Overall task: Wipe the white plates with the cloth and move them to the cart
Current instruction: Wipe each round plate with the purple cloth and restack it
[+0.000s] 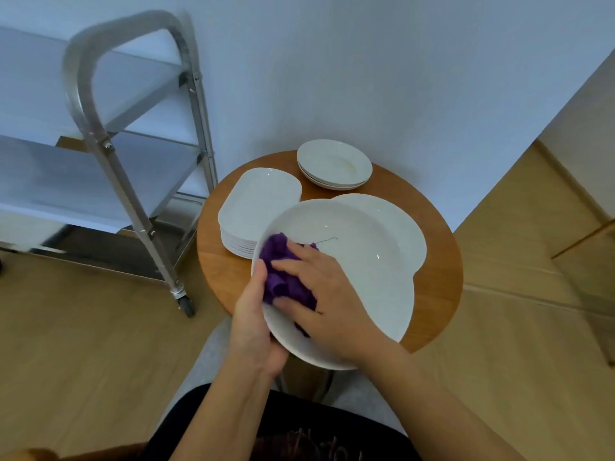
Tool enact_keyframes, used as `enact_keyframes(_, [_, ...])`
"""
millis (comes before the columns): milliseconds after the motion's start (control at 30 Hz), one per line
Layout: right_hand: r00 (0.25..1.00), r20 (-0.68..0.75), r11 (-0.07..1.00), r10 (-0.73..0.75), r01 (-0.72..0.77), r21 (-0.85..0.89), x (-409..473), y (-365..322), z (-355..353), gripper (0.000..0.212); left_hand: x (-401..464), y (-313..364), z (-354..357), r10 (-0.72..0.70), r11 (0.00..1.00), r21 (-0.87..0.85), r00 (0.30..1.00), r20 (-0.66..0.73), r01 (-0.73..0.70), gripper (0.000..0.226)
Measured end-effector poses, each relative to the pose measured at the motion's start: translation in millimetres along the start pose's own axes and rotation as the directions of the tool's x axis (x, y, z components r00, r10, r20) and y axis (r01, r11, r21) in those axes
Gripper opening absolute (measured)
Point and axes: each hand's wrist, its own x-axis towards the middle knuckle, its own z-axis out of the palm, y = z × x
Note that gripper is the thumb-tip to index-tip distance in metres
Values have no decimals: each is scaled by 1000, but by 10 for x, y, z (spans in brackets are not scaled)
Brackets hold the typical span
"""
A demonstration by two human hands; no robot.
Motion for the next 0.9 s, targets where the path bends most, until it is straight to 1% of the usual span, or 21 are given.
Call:
enact_keyframes(67, [987, 154, 994, -47, 31, 103, -165, -36, -38, 43, 5, 35, -34, -7, 998, -57, 1000, -29, 6, 52])
enact_keyframes(100, [977, 209, 989, -50, 19, 148, -231, -32, -79, 42, 2, 33, -41, -23, 998, -55, 999, -39, 21, 54])
enact_keyframes(167, [961, 274, 987, -38, -7, 162, -317, 6, -205, 40, -5, 4, -40, -64, 997, -42, 998, -25, 63, 54])
enact_keyframes(233, [947, 323, 990, 6, -52, 133, -390, 57, -349, 37, -12, -10, -27, -92, 995, -33, 996, 8, 92, 54])
enact_keyframes(300, [936, 346, 986, 71, -118, 114, -465, 109, -480, 33, -2, 5, -20, -61, 998, -18, 997, 50, 61, 50])
enact_keyframes(367, [926, 349, 976, 146, -193, 104, -471, 155, -609, 30, 16, 18, -21, -13, 1000, 25, 998, 59, 12, 43])
enact_keyframes(433, [888, 398, 959, 232, -277, 58, -393, 185, -745, 27, 30, -10, -10, -9, 997, 72, 999, 46, 6, 41])
enact_keyframes(467, [873, 405, 951, 273, -308, 24, -338, 188, -811, 26, 36, -28, -9, -22, 996, 90, 999, 27, 19, 41])
enact_keyframes(500, [877, 372, 942, 304, -336, 23, -282, 194, -869, 24, 49, -37, -11, -33, 994, 105, 999, 8, 32, 41])
enact_keyframes(533, [898, 288, 924, 332, -371, 95, -229, 197, -910, 22, 63, -31, -8, -38, 992, 117, 999, 0, 38, 40])
enact_keyframes(567, [920, 151, 892, 362, -389, 231, -175, 187, -937, 18, 78, -11, -4, -38, 992, 124, 999, 4, 37, 38])
enact_keyframes(600, [926, -11, 872, 378, -352, 341, -133, 162, -943, 16, 88, 18, 3, -34, 991, 129, 999, 7, 33, 35])
enact_keyframes(633, [932, -160, 903, 327, -258, 345, -100, 126, -928, 16, 96, 45, 11, -33, 991, 134, 999, 4, 32, 33])
enact_keyframes(667, [944, -253, 960, 210, -150, 238, -66, 82, -890, 19, 102, 70, 26, -41, 990, 136, 999, 3, 40, 32])
enact_keyframes(700, [964, -258, 996, 61, -42, 79, -42, 61, -824, 25, 103, 89, 46, -58, 990, 132, 998, 22, 54, 33])
enact_keyframes(733, [982, -167, 994, -91, 79, -79, -29, 50, -736, 34, 102, 100, 69, -77, 990, 122, 995, 55, 70, 37])
enact_keyframes(767, [977, -13, 958, -211, 204, -200, -29, 58, -642, 42, 101, 100, 85, -94, 990, 109, 992, 82, 85, 39])
enact_keyframes(800, [947, 146, 905, -286, 317, -283, -26, 82, -565, 47, 92, 99, 97, -107, 991, 94, 990, 93, 98, 39])
enact_keyframes(833, [908, 259, 853, -329, 403, -331, 6, 117, -533, 49, 82, 94, 93, -114, 991, 84, 989, 95, 106, 38])
enact_keyframes(867, [876, 322, 807, -359, 465, -364, 66, 161, -539, 50, 72, 90, 80, -119, 990, 83, 988, 102, 110, 37])
enact_keyframes(900, [853, 341, 767, -396, 511, -388, 137, 199, -576, 48, 64, 82, 68, -123, 990, 88, 985, 118, 113, 37])
